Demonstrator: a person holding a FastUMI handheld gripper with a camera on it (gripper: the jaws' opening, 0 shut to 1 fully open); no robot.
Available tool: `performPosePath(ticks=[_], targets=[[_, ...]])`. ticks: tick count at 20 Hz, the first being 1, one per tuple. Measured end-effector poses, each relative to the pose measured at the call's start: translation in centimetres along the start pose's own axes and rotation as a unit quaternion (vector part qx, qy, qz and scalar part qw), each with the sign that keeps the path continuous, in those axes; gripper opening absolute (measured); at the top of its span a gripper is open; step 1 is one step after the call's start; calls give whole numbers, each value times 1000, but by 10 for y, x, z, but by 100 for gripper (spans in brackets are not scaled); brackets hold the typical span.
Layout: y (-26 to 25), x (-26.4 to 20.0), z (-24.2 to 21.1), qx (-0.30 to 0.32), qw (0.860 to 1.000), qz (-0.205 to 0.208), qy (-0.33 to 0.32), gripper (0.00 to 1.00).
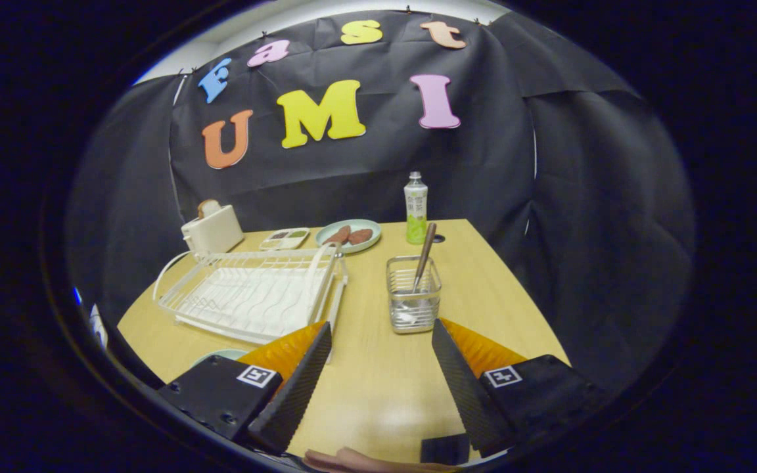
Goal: Take the plate from the dish rack, then take the spoon from the basket and place it into the plate.
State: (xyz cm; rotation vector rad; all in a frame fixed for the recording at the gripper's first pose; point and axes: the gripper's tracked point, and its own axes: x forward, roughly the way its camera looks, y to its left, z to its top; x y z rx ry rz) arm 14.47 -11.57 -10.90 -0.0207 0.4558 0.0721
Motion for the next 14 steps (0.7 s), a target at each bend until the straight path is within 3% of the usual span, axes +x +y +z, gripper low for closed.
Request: performPosePath(ticks=[7,12,14], targets=[[-30,82,52,-58,997,-28,-53,99],[-26,147,72,-5,999,6,-40,100],[-34,165,82,25,999,-8,-39,99]])
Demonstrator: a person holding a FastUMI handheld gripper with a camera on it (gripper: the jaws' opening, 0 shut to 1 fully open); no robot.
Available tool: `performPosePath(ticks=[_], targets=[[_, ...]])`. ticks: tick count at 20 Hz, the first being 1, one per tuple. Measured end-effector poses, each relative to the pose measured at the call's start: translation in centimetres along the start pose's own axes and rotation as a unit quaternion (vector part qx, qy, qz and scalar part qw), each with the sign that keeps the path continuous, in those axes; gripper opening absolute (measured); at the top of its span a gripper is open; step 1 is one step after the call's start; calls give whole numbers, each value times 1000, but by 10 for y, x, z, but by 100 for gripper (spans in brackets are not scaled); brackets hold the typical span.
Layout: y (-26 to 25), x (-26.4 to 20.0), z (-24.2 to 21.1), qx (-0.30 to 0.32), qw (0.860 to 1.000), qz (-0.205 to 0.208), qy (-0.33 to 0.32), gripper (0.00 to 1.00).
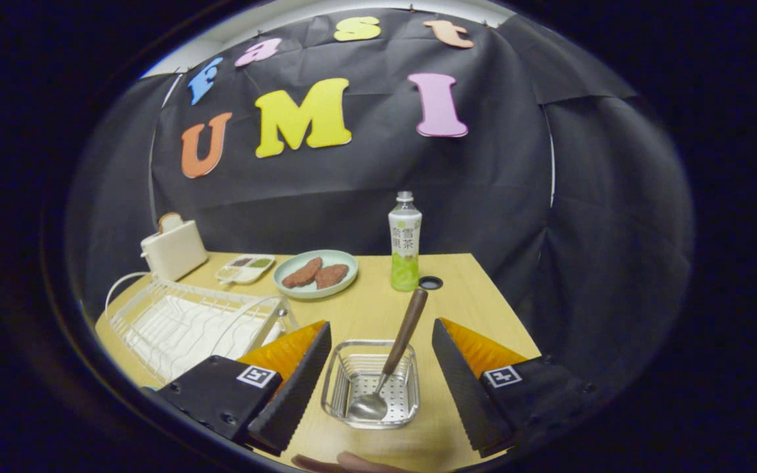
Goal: Take the plate from the dish rack, then take the spoon from the basket and place it into the plate.
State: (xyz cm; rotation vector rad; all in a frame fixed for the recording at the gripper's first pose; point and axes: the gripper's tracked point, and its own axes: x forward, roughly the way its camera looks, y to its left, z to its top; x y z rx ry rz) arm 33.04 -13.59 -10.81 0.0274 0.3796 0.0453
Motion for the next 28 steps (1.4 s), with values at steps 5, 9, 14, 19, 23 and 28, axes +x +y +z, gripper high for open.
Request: performPosePath(ticks=[5,9,14,19,23,28], targets=[[-9,33,10,49,998,-12,28,87],[-8,45,0,57,997,-20,56,61],[-6,37,-2,71,994,-32,72,27],[1,15,23,43,998,-49,26,13],[6,-21,61,16,997,-71,-31,13],[37,-101,105,-1,994,-66,-87,13]])
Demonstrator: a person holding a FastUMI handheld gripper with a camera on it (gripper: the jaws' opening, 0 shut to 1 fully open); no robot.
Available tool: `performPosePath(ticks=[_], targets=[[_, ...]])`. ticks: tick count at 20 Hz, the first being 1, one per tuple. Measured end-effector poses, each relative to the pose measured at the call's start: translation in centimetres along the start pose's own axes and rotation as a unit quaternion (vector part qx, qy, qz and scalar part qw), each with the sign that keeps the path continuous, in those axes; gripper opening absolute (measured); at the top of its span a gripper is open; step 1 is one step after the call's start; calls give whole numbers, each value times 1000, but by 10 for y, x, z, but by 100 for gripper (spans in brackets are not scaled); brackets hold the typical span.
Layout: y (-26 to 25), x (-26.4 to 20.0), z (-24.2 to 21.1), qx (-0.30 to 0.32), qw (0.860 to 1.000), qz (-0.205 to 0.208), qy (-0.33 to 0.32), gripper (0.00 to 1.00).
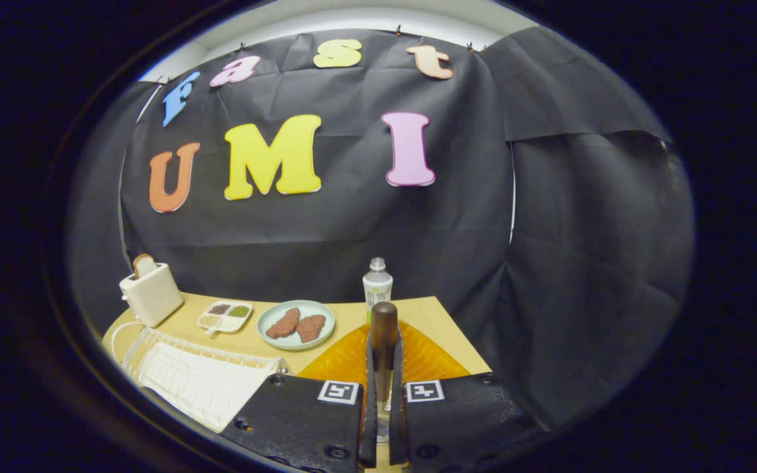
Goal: Take the plate from the dish rack, then take the spoon from the basket and place it into the plate.
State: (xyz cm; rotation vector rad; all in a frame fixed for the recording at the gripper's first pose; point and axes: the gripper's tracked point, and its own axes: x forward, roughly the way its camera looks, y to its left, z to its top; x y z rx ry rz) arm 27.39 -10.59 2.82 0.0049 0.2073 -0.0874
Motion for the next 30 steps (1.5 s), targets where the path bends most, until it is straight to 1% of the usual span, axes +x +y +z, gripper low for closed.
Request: performPosePath(ticks=[2,4,7,10,12,15,17,18,20,21,24,27,30], targets=[[18,-40,19,8,1000,9,-24,13],[41,-82,29,15,999,20,-43,13],[87,-137,28,17,997,46,-52,13],[132,-184,10,-1,995,77,-62,12],[161,-208,-9,-15,993,89,-76,12],[202,-234,-52,-23,990,118,-72,12],[221,-243,-82,-8,989,137,-62,13],[224,-244,-96,3,989,136,-55,13],[223,-241,-126,22,992,121,-41,13],[219,-234,-139,37,993,106,-36,13],[215,-214,-179,50,996,75,-13,13],[221,-208,-208,53,996,71,0,13],[223,-216,-219,48,997,65,-22,14]])
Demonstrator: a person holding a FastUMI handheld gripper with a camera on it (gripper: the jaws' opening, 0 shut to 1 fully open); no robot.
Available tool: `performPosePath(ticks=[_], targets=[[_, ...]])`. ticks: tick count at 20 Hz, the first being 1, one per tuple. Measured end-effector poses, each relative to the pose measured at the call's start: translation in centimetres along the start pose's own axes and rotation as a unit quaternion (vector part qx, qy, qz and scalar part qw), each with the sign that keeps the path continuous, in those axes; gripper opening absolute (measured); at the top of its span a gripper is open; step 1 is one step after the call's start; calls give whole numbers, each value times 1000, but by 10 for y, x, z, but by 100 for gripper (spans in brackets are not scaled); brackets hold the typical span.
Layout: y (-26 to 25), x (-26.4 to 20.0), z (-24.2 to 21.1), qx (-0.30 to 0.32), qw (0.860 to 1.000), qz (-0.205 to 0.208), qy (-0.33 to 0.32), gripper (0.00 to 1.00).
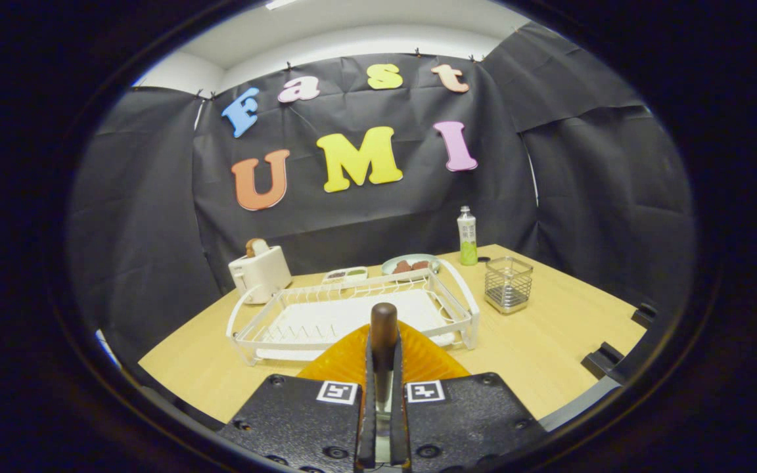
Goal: Take the plate from the dish rack, then take the spoon from the basket and place it into the plate.
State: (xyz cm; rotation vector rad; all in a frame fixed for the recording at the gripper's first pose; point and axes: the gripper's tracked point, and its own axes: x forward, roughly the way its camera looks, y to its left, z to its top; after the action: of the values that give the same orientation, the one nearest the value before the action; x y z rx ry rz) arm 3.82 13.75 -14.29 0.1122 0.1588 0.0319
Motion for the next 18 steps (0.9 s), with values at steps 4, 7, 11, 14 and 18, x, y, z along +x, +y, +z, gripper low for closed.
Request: performPosePath(ticks=[4,7,11,14,18], targets=[[5,-7,-8,-7,999,-3,-36,15],[8,-8,-16,-11,999,3,-39,17],[0,-8,-17,-17,999,-7,-43,19],[-10,-13,-11,-28,998,-21,-59,21],[-32,-32,17,-27,993,-45,-109,23]])
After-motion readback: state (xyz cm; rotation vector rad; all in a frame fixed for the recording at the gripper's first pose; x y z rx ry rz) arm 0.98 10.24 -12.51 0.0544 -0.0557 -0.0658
